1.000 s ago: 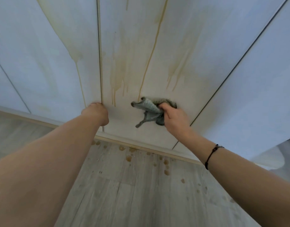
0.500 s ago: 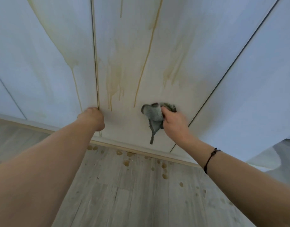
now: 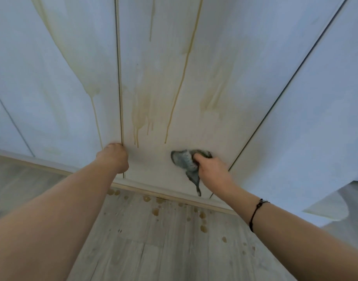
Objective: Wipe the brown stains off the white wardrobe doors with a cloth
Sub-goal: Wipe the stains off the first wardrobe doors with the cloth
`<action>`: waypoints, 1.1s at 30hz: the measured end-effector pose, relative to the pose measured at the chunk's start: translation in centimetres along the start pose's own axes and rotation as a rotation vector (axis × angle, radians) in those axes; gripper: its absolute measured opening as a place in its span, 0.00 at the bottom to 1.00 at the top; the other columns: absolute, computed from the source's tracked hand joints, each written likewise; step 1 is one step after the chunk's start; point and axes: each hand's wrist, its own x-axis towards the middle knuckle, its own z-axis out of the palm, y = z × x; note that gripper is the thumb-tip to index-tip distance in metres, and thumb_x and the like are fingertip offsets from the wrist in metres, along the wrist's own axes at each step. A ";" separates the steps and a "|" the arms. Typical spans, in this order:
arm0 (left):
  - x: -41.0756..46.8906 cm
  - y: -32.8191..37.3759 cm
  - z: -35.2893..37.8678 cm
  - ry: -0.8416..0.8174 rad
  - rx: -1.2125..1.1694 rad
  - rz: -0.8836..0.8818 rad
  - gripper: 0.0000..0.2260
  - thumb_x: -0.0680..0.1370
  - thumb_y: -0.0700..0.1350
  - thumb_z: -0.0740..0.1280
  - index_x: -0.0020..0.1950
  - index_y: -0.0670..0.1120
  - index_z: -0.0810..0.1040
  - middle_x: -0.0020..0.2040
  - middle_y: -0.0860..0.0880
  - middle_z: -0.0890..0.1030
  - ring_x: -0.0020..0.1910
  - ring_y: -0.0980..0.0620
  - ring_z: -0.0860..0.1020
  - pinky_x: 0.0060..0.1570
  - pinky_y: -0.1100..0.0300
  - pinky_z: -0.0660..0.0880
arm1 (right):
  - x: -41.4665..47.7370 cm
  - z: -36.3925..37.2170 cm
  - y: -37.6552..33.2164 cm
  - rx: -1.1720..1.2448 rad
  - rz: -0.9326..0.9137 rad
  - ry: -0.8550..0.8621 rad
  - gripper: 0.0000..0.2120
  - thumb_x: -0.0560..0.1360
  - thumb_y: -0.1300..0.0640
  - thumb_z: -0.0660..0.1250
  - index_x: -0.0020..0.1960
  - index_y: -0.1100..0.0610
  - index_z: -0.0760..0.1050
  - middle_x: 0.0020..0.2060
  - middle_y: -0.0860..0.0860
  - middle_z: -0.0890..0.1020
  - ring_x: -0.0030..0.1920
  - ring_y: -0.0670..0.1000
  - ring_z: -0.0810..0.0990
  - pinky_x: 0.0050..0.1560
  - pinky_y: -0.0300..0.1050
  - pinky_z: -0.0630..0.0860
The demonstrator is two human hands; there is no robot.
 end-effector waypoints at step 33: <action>-1.3 -0.1 0.3 0.030 -0.050 -0.009 0.27 0.80 0.44 0.59 0.75 0.32 0.57 0.70 0.32 0.65 0.69 0.36 0.68 0.66 0.45 0.72 | 5.8 -2.8 -8.6 0.133 -0.124 0.543 0.19 0.81 0.43 0.60 0.34 0.51 0.66 0.22 0.45 0.71 0.21 0.47 0.70 0.23 0.42 0.57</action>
